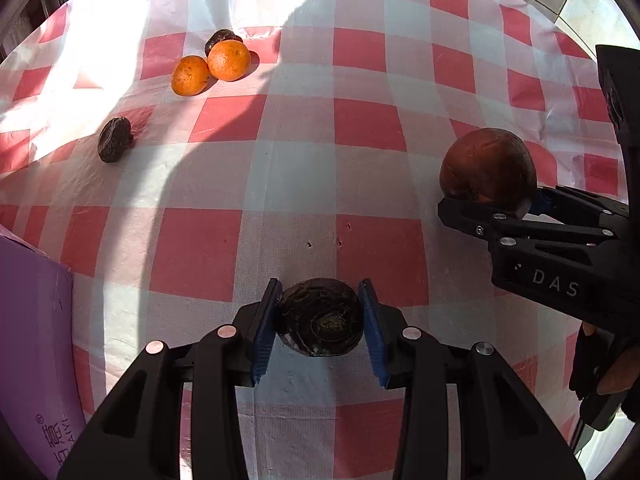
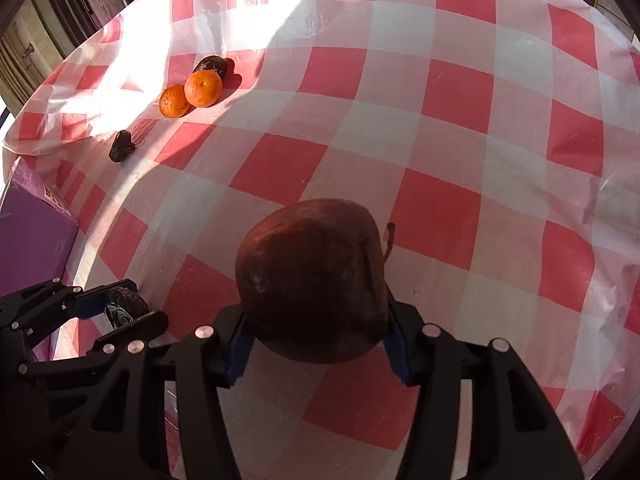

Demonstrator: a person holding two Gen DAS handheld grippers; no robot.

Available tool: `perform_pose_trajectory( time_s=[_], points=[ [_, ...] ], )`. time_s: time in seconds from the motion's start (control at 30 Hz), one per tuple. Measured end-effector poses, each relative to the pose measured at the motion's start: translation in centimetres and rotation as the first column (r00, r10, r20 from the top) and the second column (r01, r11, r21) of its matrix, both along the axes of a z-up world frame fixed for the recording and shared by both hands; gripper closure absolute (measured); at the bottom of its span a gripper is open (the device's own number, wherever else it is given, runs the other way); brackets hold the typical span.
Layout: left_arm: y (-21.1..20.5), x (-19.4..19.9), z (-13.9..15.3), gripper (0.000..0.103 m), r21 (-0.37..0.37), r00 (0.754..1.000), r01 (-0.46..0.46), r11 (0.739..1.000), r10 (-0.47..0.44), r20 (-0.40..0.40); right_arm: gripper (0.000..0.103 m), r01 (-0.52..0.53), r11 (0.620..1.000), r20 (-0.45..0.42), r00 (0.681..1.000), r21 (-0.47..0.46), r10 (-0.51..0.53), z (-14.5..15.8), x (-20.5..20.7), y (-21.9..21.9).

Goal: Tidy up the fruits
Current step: 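Lift the apple with the right gripper while the left gripper lifts the dried fruit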

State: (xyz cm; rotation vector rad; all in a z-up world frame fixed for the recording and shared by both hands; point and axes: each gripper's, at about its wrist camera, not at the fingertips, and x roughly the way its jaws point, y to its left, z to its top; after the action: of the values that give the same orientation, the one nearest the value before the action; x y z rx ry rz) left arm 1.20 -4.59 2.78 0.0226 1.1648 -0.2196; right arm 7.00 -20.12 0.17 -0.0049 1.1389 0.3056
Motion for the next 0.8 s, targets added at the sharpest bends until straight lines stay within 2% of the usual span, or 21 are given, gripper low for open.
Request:
perform_pose_trajectory(
  time_s=[0.1,0.3,0.47,0.57,0.7,0.8],
  points=[
    [0.4,1.1,0.0,0.065,-0.013,0.999,0.050,0.999,-0.049,0.004,0.048,0.023,1.000,-0.007,1.000,-0.021,-0.023,0.3,-1.7,-0.1],
    [1.6,0.8,1.6,0.066,-0.036,0.991,0.134,0.990,-0.134,0.015,0.048,0.084,0.995,-0.022,0.996,-0.058,-0.085,0.9,-4.6,0.5],
    [3.0,-0.5,4.0,0.065,-0.067,0.981,0.190,0.979,-0.187,0.047,0.048,0.147,0.988,-0.058,0.987,-0.037,-0.149,1.5,-7.1,1.2],
    [3.9,-1.3,5.9,0.065,-0.098,0.974,0.220,0.971,-0.213,0.078,0.048,0.195,0.981,-0.080,0.978,0.008,-0.194,2.1,-8.6,1.8],
    [6.3,-1.8,8.9,0.065,-0.150,0.971,0.220,0.964,-0.201,0.131,0.048,0.220,0.974,-0.095,0.972,0.044,-0.216,3.3,-10.2,3.5],
    [9.1,-1.7,11.5,0.065,-0.180,0.968,0.193,0.965,-0.157,0.196,0.048,0.205,0.974,-0.065,0.978,0.097,-0.199,5.6,-11.1,5.6]
  ],
)
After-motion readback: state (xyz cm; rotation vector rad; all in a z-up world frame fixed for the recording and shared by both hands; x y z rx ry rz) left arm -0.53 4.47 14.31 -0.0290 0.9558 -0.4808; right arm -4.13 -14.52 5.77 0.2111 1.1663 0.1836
